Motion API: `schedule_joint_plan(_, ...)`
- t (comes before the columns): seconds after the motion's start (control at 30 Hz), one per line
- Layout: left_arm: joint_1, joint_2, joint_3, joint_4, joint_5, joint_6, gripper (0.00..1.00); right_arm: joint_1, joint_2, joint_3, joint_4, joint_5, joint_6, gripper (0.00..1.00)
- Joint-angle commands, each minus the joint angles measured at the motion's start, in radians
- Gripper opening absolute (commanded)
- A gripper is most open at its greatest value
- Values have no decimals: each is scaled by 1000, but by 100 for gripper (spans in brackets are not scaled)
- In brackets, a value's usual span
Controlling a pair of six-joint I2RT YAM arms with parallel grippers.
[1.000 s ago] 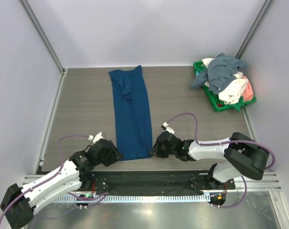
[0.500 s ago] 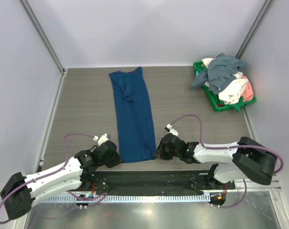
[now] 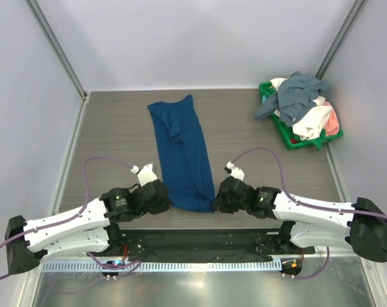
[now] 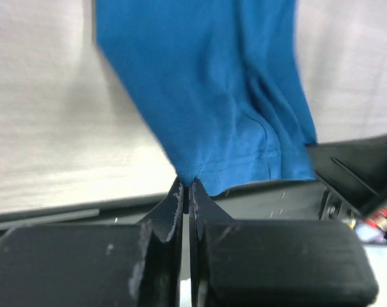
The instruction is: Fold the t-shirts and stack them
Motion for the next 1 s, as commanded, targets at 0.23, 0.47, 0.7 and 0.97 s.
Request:
schedule_joint_plan(0.23, 52, 196, 263, -124, -262, 168, 0, -242, 131, 372, -150, -6, -295, 1)
schedule_joint_plan(0.47, 328, 239, 292, 9, -134, 349, 0, -385, 339, 579, -153, -56, -438, 1)
schedule_joint_plan(0.7, 520, 379, 358, 153, -6, 501, 0, -480, 560, 784, -153, -119, -512, 1)
schedule_joint_plan(0.97, 652, 575, 458, 223, 92, 559, 0, -554, 793, 1001, -155, -231, -553, 1)
